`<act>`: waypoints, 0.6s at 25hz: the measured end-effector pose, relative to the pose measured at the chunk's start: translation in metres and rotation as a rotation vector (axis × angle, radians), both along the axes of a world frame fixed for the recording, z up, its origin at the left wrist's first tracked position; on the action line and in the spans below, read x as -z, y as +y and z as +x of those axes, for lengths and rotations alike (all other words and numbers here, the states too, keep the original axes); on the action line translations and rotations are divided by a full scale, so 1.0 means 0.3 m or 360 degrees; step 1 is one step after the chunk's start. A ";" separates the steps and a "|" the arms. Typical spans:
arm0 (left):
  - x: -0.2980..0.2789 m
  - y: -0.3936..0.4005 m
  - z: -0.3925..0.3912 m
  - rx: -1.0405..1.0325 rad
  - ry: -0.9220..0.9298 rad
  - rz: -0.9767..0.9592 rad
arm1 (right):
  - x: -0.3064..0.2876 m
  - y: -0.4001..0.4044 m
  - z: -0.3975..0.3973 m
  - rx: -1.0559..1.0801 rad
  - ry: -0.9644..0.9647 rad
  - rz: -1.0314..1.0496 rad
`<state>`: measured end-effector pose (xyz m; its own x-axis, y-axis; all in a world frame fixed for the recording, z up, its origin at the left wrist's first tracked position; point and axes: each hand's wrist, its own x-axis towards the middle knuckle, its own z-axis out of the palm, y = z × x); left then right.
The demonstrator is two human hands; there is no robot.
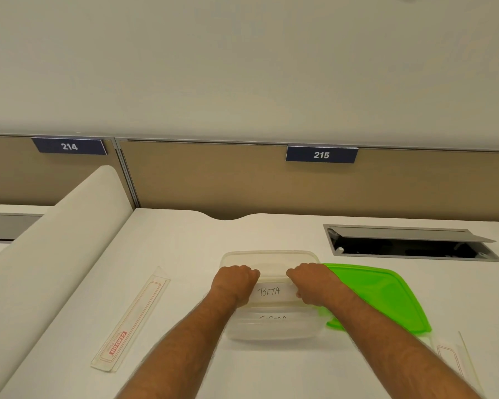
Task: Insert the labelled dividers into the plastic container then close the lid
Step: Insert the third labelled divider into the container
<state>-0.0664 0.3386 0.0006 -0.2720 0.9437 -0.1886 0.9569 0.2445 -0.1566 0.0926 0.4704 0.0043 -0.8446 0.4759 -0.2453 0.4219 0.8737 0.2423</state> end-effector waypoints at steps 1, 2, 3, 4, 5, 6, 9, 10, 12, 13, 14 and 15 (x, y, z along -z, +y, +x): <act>-0.004 -0.002 0.000 -0.0001 -0.0024 0.0014 | -0.001 0.001 0.002 0.0002 0.0026 -0.0021; -0.009 -0.005 0.001 -0.0005 -0.0056 0.0036 | -0.001 0.003 0.005 0.0006 0.0059 -0.0053; -0.014 -0.009 0.001 -0.0010 -0.0095 0.0069 | -0.002 0.004 0.009 0.0015 0.0101 -0.0091; -0.022 -0.017 0.003 -0.0021 -0.0134 0.0120 | -0.005 0.002 0.015 0.0032 0.0154 -0.0128; -0.030 -0.024 0.005 -0.0037 -0.0174 0.0187 | -0.010 -0.001 0.022 0.0055 0.0222 -0.0161; -0.038 -0.033 0.008 -0.0055 -0.0211 0.0277 | -0.018 -0.009 0.029 0.0072 0.0314 -0.0186; -0.058 -0.071 0.025 -0.0055 -0.0258 0.0607 | -0.045 -0.050 0.052 0.0086 0.0634 -0.0197; -0.063 -0.085 0.033 -0.0049 -0.0252 0.0680 | -0.052 -0.066 0.060 0.0079 0.0737 -0.0176; -0.069 -0.112 0.051 -0.0076 -0.0231 0.0749 | -0.061 -0.092 0.073 0.0080 0.0910 -0.0136; -0.067 -0.124 0.060 -0.0097 -0.0215 0.0768 | -0.062 -0.105 0.080 0.0084 0.0963 -0.0111; -0.066 -0.139 0.070 -0.0116 -0.0202 0.0788 | -0.061 -0.119 0.088 0.0088 0.0998 -0.0080; -0.062 -0.152 0.078 -0.0133 -0.0194 0.0800 | -0.057 -0.133 0.096 0.0093 0.1027 -0.0053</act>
